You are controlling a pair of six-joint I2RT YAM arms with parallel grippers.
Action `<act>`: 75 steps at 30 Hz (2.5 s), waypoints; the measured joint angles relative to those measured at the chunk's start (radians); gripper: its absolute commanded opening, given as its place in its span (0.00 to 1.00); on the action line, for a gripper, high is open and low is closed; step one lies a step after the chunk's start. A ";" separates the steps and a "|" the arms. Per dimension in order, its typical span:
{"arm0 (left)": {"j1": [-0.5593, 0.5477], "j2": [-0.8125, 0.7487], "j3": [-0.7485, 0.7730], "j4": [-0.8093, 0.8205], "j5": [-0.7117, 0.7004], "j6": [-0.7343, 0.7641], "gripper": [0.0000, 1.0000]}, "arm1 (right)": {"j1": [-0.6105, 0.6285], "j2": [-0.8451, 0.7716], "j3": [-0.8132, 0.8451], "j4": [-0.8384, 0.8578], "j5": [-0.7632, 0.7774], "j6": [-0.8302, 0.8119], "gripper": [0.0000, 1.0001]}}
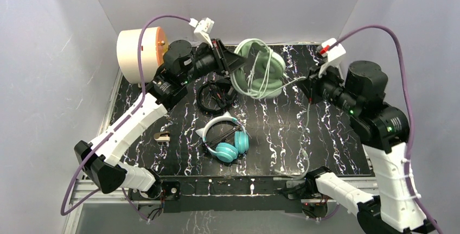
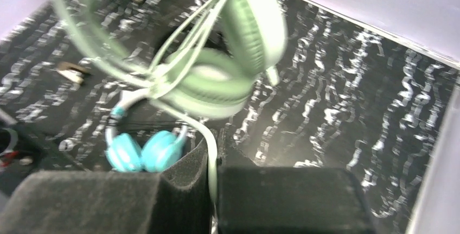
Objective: Wrap the headphones
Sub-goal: Wrap the headphones cable around the headphones.
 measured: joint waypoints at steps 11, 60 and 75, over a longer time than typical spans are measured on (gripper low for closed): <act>0.012 -0.093 -0.057 -0.143 0.249 -0.190 0.00 | 0.003 0.134 0.023 0.029 0.220 -0.129 0.20; 0.045 -0.136 -0.252 0.574 0.241 -0.946 0.00 | -0.448 0.189 -0.271 0.197 0.088 0.138 0.96; 0.057 -0.096 -0.180 0.591 -0.009 -1.006 0.00 | -0.522 0.071 -0.642 0.835 -0.613 0.202 0.99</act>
